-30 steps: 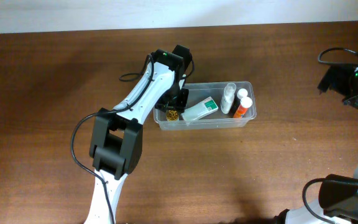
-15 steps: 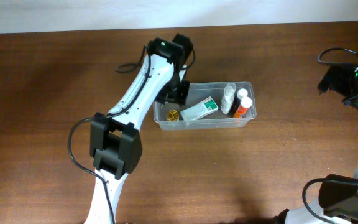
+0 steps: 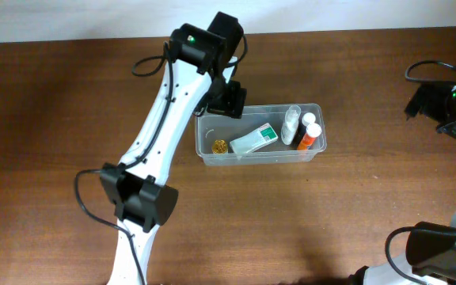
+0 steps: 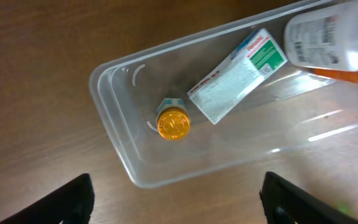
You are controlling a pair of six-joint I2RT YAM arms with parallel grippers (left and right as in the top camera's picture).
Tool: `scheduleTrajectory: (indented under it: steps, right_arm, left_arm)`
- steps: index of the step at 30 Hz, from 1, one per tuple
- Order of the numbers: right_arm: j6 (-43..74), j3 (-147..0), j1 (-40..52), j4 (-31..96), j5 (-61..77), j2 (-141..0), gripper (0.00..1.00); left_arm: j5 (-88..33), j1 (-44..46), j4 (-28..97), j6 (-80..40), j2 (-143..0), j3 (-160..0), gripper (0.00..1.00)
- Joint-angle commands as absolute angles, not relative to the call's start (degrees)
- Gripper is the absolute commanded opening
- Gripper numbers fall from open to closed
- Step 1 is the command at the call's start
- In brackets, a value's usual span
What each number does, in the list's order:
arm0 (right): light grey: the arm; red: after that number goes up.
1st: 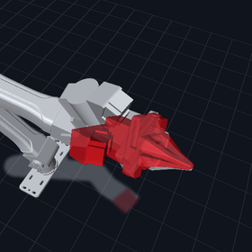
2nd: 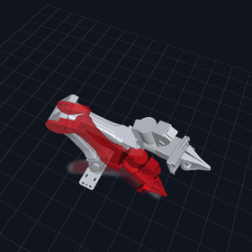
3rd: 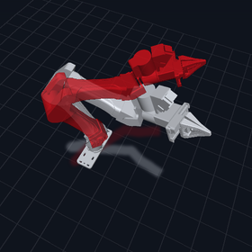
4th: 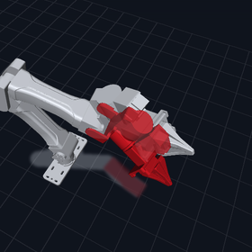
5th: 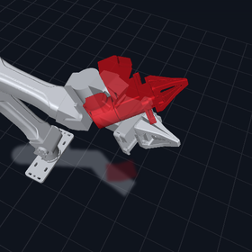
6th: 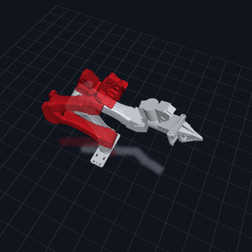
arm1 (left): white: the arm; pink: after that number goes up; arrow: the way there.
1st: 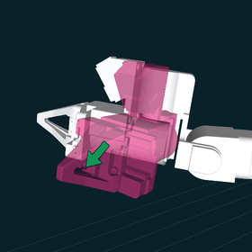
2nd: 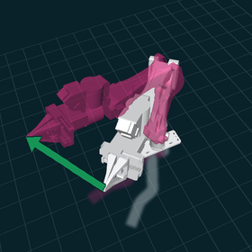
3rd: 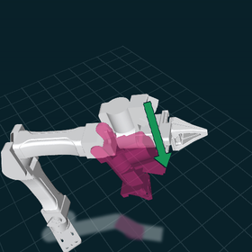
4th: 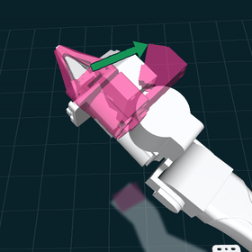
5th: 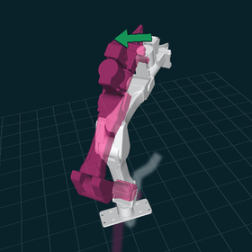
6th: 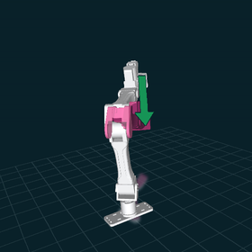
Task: Pack container
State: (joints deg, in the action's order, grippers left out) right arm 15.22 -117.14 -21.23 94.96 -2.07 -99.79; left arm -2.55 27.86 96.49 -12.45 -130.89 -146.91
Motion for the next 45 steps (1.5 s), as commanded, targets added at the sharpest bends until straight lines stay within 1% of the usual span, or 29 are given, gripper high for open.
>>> scheduleTrajectory:
  steps: [1,2,8,13,18,31,38,42,45]
  right_arm:
    - [15.7,-117.2,-21.4,94.9,-2.1,-98.5,0.99]
    - [15.7,-117.2,-21.4,94.9,-2.1,-98.5,0.98]
    - [15.7,-117.2,-21.4,94.9,-2.1,-98.5,0.98]
    - [15.7,-117.2,-21.4,94.9,-2.1,-98.5,0.98]
    - [15.7,-117.2,-21.4,94.9,-2.1,-98.5,0.98]
    - [15.7,-117.2,-21.4,94.9,-2.1,-98.5,0.98]
    - [15.7,-117.2,-21.4,94.9,-2.1,-98.5,0.98]
    - [15.7,-117.2,-21.4,94.9,-2.1,-98.5,0.98]
    - [15.7,-117.2,-21.4,94.9,-2.1,-98.5,0.98]
  left_arm:
    - [-2.2,28.0,96.7,-10.1,-123.2,-147.9,0.96]
    - [-2.2,28.0,96.7,-9.9,-121.8,-147.7,0.99]
    - [-2.1,28.0,96.7,-9.3,-112.4,-141.5,0.99]
    - [-1.5,28.0,96.7,-9.4,-101.5,-127.6,0.99]
    - [-1.7,28.0,96.7,-11.4,-92.8,-118.6,1.00]
    - [-1.7,28.0,95.5,-15.0,-70.9,-112.4,0.99]
    - [-1.7,28.0,86.9,-17.0,-55.8,-99.9,0.99]
    - [-3.2,28.0,78.3,-17.3,-46.4,-88.4,0.99]
    - [-5.5,28.0,69.2,-17.3,-38.8,-76.9,1.00]
